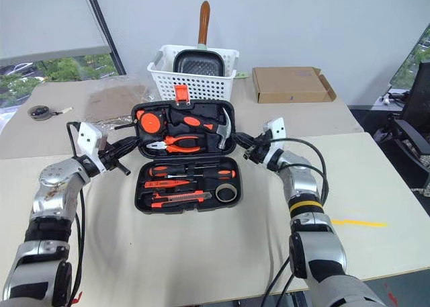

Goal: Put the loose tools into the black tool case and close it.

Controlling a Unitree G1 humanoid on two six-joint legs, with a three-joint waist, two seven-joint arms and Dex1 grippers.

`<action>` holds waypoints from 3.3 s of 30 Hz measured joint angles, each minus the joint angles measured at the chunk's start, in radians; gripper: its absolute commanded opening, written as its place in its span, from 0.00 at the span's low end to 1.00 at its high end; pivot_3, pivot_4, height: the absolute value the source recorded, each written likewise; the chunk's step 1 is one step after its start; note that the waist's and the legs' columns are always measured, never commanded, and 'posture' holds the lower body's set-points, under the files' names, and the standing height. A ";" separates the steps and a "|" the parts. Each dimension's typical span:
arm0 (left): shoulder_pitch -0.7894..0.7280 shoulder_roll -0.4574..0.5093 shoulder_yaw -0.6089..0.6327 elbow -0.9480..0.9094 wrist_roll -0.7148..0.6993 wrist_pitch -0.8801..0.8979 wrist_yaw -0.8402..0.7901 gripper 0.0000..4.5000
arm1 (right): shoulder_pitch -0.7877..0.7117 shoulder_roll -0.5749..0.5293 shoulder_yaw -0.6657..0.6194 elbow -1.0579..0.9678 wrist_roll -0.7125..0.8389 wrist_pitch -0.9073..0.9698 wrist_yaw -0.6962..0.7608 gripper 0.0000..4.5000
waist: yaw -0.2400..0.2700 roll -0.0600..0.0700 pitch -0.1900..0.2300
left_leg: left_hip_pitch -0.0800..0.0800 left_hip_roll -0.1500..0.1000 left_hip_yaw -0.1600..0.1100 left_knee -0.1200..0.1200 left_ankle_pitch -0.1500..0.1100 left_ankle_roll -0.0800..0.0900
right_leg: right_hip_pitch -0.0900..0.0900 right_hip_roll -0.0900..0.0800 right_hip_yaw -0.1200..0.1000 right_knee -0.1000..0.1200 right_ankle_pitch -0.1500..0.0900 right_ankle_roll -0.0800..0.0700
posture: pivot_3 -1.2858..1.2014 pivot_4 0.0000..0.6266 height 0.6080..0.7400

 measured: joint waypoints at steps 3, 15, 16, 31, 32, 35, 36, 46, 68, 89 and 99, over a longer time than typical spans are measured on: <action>0.055 0.002 -0.003 -0.031 0.061 -0.132 0.041 0.01 | 0.023 -0.008 0.016 0.003 -0.036 -0.143 0.011 0.00 | 0.000 0.000 0.000 | 0.001 0.000 0.000 0.000 0.000 0.000 | 0.000 0.000 0.000 0.001 0.000 0.000 | 0.52 0.24 0.70; 0.226 0.032 -0.031 0.013 0.225 -0.623 0.181 0.38 | 0.151 -0.064 0.052 -0.147 -0.002 -0.221 0.131 0.38 | 0.014 0.000 0.000 | 0.005 0.002 0.002 0.000 -0.002 0.002 | 0.001 -0.001 0.001 0.001 0.001 -0.001 | 0.52 0.24 0.70; 0.260 0.047 -0.036 -0.007 0.218 -0.639 0.171 0.48 | 0.178 -0.088 0.066 -0.196 0.008 -0.197 0.161 0.47 | 0.015 0.000 0.000 | 0.005 0.002 0.002 0.000 -0.002 0.003 | 0.001 -0.002 0.001 0.001 0.001 -0.001 | 0.52 0.24 0.70; 0.542 0.162 0.212 -0.187 -0.367 -0.061 -0.048 0.99 | 0.607 -0.481 0.189 -0.807 0.117 0.236 0.454 0.83 | 0.052 0.001 0.002 | 0.011 0.008 -0.001 0.003 -0.011 -0.001 | 0.004 -0.002 -0.004 -0.001 -0.009 0.001 | 0.52 0.24 0.70; 0.495 0.157 0.202 -0.187 -0.359 -0.057 -0.041 0.99 | 0.611 -0.480 0.207 -0.854 0.126 0.265 0.450 0.83 | 0.058 0.000 0.002 | 0.011 0.008 -0.002 0.003 -0.010 -0.001 | 0.004 -0.002 -0.005 -0.001 -0.009 0.001 | 0.52 0.24 0.70; 0.312 0.127 0.159 -0.185 -0.340 -0.014 -0.023 0.99 | 0.606 -0.422 0.266 -0.934 0.127 0.348 0.383 0.83 | 0.073 -0.003 0.001 | 0.010 0.007 -0.002 0.004 -0.005 -0.002 | 0.004 -0.001 -0.004 -0.001 -0.008 0.002 | 0.52 0.24 0.70; 0.253 0.113 0.139 -0.185 -0.340 0.006 -0.022 0.99 | 0.592 -0.385 0.285 -0.933 0.119 0.360 0.350 0.83 | 0.075 -0.003 0.001 | 0.009 0.007 -0.001 0.004 -0.002 -0.002 | 0.004 0.000 -0.004 -0.001 -0.006 0.006 | 0.52 0.24 0.70; -0.097 -0.112 -0.112 -0.083 -0.281 0.153 -0.088 0.99 | 0.280 -0.117 0.332 -0.472 -0.092 0.156 0.023 0.83 | 0.041 -0.008 -0.001 | 0.005 0.003 0.002 0.003 0.006 0.008 | 0.002 0.002 0.001 -0.001 0.004 0.005 | 0.52 0.24 0.70; -0.234 -0.249 -0.239 0.196 0.068 0.071 0.072 0.99 | 0.289 -0.033 0.308 -0.483 -0.153 0.300 -0.153 0.83 | 0.031 -0.001 -0.006 | 0.015 0.002 -0.001 0.003 0.004 0.012 | 0.014 -0.002 0.000 -0.002 0.004 0.005 | 0.52 0.24 0.70; -0.186 -0.293 -0.247 0.098 0.094 0.110 0.112 1.00 | 0.328 0.067 0.316 -0.638 -0.193 0.489 -0.361 0.25 | 0.041 0.001 -0.007 | 0.014 0.003 -0.004 0.002 0.003 0.011 | 0.014 -0.001 -0.002 -0.004 0.003 0.005 | 0.52 0.24 0.70; -0.178 -0.292 -0.249 0.094 0.096 0.110 0.124 1.00 | 0.333 0.085 0.315 -0.666 -0.190 0.513 -0.387 0.25 | 0.042 0.001 -0.007 | 0.010 0.003 -0.004 0.002 0.003 0.012 | 0.011 -0.001 -0.002 -0.005 0.003 0.005 | 0.52 0.24 0.70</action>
